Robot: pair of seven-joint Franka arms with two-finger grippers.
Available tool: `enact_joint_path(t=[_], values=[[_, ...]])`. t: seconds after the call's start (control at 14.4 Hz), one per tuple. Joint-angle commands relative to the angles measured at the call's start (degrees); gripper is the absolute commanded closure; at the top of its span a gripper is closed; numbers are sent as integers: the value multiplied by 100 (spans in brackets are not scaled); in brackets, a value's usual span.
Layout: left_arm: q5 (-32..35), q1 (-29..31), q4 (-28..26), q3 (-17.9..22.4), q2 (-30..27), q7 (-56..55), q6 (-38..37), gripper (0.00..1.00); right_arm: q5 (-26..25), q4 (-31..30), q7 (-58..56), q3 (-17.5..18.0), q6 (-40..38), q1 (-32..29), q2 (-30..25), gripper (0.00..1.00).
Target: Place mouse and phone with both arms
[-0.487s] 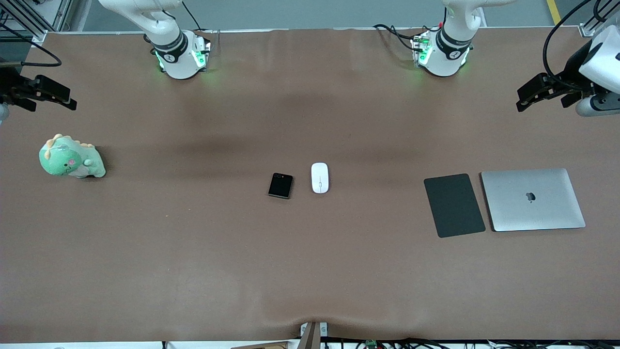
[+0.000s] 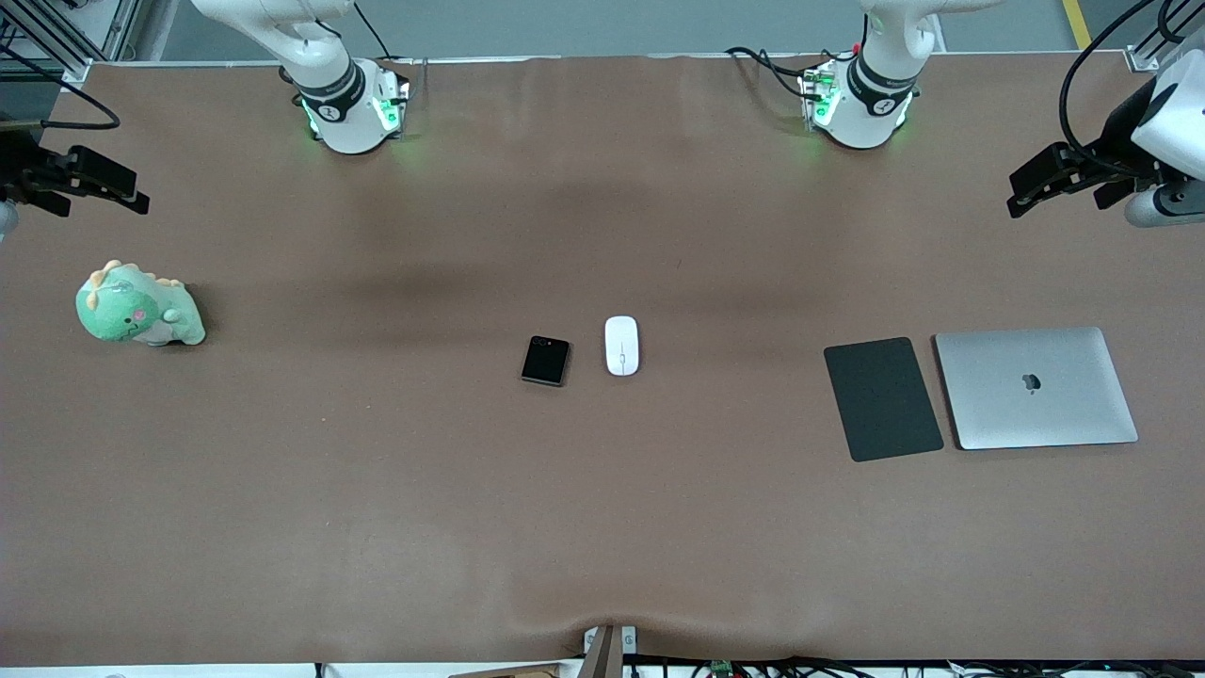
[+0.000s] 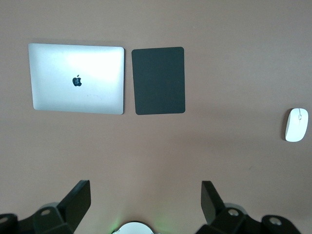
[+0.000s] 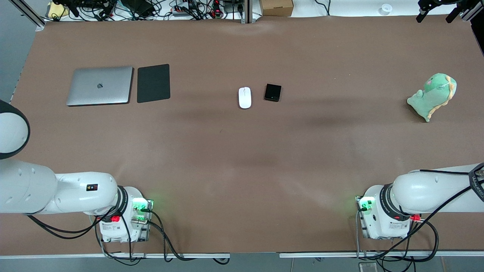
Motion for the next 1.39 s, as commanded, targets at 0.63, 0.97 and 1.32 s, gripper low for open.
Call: enact_joint_path(t=[0.63,0.97,1.32], values=[[-74,5,142,-31,291,-110,-38,0,-48,-94,11,58,46,-40,-100,0],[-83,-126,81,-84,634,-487,357,0,-48,-103,11,58,46,-49,-100,0],[-92,-346,20,-154,933,-566,639,0,-48,-103,11,58,55,-49,-100,0]])
